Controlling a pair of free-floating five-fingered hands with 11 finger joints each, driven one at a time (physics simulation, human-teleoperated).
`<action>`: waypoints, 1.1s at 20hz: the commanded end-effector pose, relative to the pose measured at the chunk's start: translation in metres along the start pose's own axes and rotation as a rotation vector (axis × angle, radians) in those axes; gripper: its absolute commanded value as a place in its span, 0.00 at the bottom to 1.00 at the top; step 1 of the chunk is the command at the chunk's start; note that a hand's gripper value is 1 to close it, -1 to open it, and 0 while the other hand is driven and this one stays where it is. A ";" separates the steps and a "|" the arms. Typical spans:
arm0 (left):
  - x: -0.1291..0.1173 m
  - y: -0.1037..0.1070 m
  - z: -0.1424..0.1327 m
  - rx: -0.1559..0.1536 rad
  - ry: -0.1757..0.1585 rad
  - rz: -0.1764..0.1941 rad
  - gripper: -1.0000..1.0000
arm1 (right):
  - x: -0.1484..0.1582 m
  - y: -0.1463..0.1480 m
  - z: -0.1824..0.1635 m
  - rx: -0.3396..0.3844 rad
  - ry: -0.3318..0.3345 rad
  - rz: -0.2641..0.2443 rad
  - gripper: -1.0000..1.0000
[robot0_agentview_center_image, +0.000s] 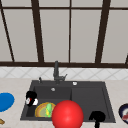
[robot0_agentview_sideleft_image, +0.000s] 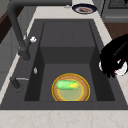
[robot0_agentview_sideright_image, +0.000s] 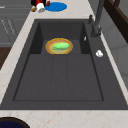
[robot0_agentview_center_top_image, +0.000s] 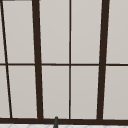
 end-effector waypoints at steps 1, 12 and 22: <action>-0.011 -0.003 -0.024 -0.091 0.050 -0.016 1.00 | 0.000 0.000 0.000 0.000 0.000 0.000 0.50; -0.038 -0.017 -0.086 -0.165 0.109 -0.048 1.00 | 0.000 0.000 0.000 0.000 0.000 0.000 0.50; -0.076 -0.010 -0.108 -0.260 0.172 -0.076 1.00 | 0.000 0.000 0.000 0.000 0.000 0.000 0.50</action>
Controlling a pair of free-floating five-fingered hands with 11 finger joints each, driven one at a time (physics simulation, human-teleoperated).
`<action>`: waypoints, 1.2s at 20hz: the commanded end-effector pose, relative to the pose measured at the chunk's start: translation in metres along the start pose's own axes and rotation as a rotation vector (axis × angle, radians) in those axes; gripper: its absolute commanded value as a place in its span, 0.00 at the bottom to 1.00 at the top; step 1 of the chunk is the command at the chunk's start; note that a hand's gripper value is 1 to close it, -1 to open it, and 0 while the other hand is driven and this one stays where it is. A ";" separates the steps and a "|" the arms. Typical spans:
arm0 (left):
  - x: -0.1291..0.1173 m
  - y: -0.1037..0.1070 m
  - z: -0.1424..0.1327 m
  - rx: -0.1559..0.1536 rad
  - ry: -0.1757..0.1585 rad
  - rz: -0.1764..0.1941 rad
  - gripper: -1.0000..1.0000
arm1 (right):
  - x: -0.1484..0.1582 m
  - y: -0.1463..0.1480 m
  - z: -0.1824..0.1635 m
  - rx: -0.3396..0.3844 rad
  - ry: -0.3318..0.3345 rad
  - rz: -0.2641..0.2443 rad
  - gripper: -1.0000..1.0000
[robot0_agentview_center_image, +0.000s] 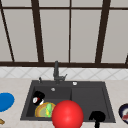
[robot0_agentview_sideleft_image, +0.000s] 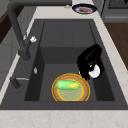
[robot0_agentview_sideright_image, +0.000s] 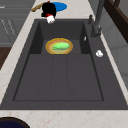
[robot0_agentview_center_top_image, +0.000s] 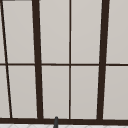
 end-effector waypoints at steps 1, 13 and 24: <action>-0.013 0.004 -0.006 -0.103 0.063 -0.031 1.00 | 0.000 0.000 0.000 0.000 0.000 0.000 0.50; -0.022 0.004 -0.024 -0.258 0.109 -0.027 1.00 | 0.000 0.000 0.000 0.000 0.000 0.000 0.50; -0.037 -0.051 -0.081 -0.140 0.148 -0.007 1.00 | 0.000 0.000 0.000 0.000 0.000 0.000 0.50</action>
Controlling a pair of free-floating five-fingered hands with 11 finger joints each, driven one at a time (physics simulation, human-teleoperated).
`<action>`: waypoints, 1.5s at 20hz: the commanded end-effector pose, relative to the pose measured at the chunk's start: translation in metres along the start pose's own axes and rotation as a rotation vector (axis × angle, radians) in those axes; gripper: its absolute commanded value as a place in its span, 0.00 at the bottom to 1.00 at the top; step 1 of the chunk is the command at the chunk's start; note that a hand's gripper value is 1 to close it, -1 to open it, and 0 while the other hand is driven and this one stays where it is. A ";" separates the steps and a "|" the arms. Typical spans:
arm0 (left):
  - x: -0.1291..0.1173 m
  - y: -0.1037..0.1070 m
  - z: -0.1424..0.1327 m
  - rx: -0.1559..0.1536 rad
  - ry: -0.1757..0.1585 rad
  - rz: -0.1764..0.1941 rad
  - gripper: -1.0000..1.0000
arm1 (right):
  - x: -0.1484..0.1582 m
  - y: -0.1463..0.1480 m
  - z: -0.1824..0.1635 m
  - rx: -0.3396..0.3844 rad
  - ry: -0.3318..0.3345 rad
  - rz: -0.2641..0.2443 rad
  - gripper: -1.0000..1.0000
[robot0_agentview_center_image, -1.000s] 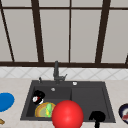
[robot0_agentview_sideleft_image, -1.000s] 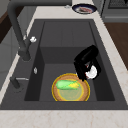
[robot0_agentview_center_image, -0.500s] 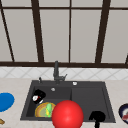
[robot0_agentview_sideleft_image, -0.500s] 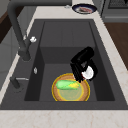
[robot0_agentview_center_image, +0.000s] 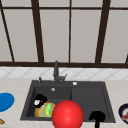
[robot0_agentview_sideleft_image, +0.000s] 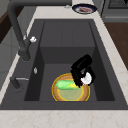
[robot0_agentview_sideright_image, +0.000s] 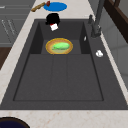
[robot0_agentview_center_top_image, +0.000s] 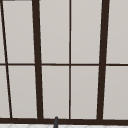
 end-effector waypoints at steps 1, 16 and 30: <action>-0.005 -0.020 -0.023 -0.013 0.055 0.029 1.00 | 0.000 0.000 0.000 0.000 0.000 0.000 0.50; -0.048 -0.066 -0.104 -0.055 0.096 0.104 1.00 | 0.000 0.000 0.000 0.000 0.000 0.000 0.50; -0.112 -0.058 -0.149 -0.189 0.110 0.302 1.00 | 0.000 0.000 0.000 0.000 0.000 0.000 0.50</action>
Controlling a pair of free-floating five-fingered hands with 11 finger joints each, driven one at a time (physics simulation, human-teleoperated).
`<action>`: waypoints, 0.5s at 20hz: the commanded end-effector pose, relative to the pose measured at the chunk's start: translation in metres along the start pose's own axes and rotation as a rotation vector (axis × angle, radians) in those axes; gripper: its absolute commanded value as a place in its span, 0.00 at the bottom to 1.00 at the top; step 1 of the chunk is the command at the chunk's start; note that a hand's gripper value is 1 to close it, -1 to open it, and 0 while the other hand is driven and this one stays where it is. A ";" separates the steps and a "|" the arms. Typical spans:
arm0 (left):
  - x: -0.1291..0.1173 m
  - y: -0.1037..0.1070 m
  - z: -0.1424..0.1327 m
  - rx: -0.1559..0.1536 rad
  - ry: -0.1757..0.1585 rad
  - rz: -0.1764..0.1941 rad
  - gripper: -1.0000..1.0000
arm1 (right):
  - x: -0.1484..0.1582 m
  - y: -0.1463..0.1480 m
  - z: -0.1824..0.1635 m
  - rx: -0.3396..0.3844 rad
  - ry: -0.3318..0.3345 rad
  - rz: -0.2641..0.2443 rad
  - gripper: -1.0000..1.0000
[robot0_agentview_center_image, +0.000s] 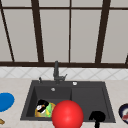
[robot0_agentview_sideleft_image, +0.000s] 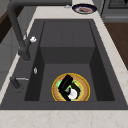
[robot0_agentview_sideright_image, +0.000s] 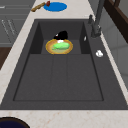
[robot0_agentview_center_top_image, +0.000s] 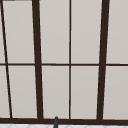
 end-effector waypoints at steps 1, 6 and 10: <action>-0.019 0.003 -0.017 -0.044 0.090 0.051 1.00 | 0.000 0.000 0.000 0.000 0.000 0.000 0.50; 0.003 0.006 -0.030 -0.112 0.114 0.046 1.00 | 0.000 0.000 0.000 0.000 0.000 0.000 0.50; 0.002 0.008 -0.019 -0.089 0.099 0.033 1.00 | 0.000 0.000 0.000 0.000 0.000 0.000 0.50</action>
